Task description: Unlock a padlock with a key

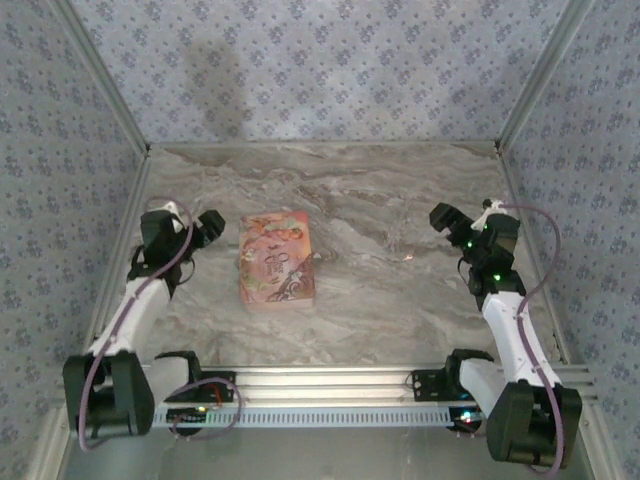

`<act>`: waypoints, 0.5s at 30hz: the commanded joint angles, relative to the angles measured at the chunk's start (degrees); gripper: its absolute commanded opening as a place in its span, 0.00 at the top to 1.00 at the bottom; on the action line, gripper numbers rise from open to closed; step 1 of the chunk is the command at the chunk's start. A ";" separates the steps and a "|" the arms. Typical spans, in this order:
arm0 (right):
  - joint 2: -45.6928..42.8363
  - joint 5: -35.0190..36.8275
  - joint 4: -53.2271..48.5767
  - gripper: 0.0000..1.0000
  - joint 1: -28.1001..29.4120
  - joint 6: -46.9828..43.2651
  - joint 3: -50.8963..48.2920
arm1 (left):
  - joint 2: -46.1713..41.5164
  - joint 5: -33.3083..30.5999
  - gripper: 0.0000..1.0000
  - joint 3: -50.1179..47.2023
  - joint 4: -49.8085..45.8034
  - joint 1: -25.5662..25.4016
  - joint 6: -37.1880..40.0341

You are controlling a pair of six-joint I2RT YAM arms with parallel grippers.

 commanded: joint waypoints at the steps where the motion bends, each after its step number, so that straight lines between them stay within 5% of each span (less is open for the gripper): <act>1: -3.07 -6.34 -12.54 0.05 3.33 -0.07 1.74 | -9.70 0.90 0.13 -4.67 -9.07 -5.82 -7.96; 9: -9.83 -3.85 -19.40 0.09 12.96 0.58 -2.85 | -29.05 -8.73 0.14 -12.78 -24.13 -20.98 -19.24; 15: -9.22 0.10 -18.80 0.10 20.13 1.14 -3.49 | -30.46 -10.17 0.15 -17.52 -20.34 -27.18 -23.28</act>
